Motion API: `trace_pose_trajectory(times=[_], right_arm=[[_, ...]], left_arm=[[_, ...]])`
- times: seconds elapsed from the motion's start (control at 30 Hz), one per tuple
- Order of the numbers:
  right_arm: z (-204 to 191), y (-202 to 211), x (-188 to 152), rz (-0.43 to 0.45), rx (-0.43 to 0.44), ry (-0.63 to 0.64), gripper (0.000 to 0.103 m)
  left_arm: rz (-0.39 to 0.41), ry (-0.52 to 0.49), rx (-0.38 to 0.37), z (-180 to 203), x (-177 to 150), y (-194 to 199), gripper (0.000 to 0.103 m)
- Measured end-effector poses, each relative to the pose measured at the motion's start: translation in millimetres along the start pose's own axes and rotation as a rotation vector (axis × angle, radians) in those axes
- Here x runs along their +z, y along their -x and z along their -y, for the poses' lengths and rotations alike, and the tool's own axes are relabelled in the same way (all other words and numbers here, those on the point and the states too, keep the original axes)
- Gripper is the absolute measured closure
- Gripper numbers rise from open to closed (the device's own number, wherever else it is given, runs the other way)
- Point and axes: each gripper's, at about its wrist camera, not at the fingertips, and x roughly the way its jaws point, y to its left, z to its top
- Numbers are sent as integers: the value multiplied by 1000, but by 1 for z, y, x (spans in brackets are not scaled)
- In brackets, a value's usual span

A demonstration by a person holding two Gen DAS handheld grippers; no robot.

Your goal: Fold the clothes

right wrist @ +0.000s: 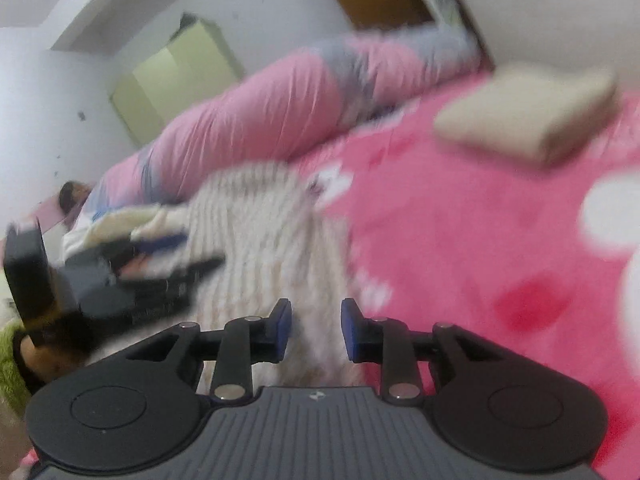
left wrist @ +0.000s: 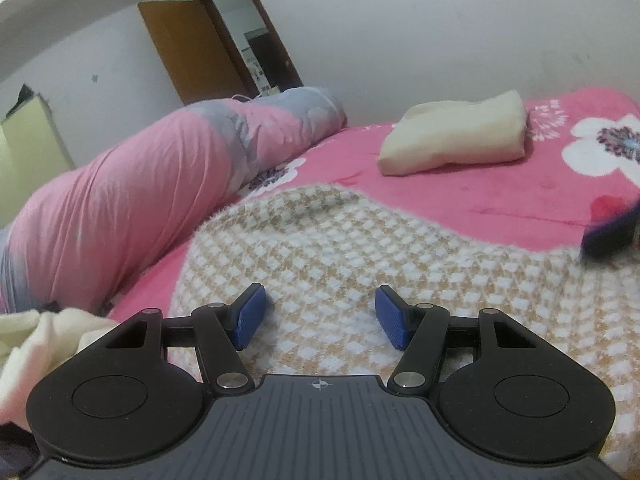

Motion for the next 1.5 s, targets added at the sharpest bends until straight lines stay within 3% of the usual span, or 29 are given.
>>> trace_pose_trajectory(times=[0.07, 0.2, 0.27, 0.33, 0.4, 0.43, 0.5, 0.6, 0.67, 0.73, 0.83, 0.9, 1.07, 1.17, 1.3, 1.4, 1.5], right_arm=[[-14, 24, 16, 86, -48, 90, 74], [-56, 40, 32, 134, 43, 254, 74], [-80, 27, 25, 75, 69, 367, 75], [-90, -3, 6, -47, 36, 455, 75], [-83, -49, -26, -246, -28, 502, 79], [-78, -58, -39, -251, -19, 510, 79], [-82, -56, -34, -271, -34, 496, 79], [-87, -54, -30, -298, -57, 498, 79], [-84, -57, -30, -303, -59, 500, 78], [-82, -61, -29, -312, -56, 480, 78], [-78, -67, -26, -330, -45, 428, 78], [-81, -64, -18, -353, -47, 425, 78], [-113, -44, 11, -315, -41, 507, 78], [-131, -42, 24, -306, -2, 525, 78], [-154, -38, 41, -294, 50, 549, 78], [-164, -47, 42, -339, 105, 545, 78], [-166, -70, 20, -475, 134, 539, 78]], left_arm=[[2, 1, -3, -1, 0, 0, 42], [12, 0, -13, 0, -2, 2, 43], [20, 9, -29, -3, -4, 2, 43], [25, 5, -44, -3, -5, 2, 42], [28, -15, -64, -1, -6, 2, 42], [34, -36, -60, 1, -7, 4, 42], [39, -55, -56, 1, -6, 8, 42], [2, 109, -148, -27, 1, 24, 42], [19, 253, -219, -51, 0, 43, 42], [17, 320, -256, -58, -5, 60, 42], [-5, 312, -267, -51, -18, 75, 42], [-3, 288, -236, -42, -30, 78, 42], [1, 375, -266, -51, -33, 78, 42], [5, 473, -327, -67, -38, 77, 42], [24, 730, -470, -97, -59, 78, 43], [12, 776, -481, -106, -71, 79, 43], [-4, 804, -482, -112, -82, 79, 43]])
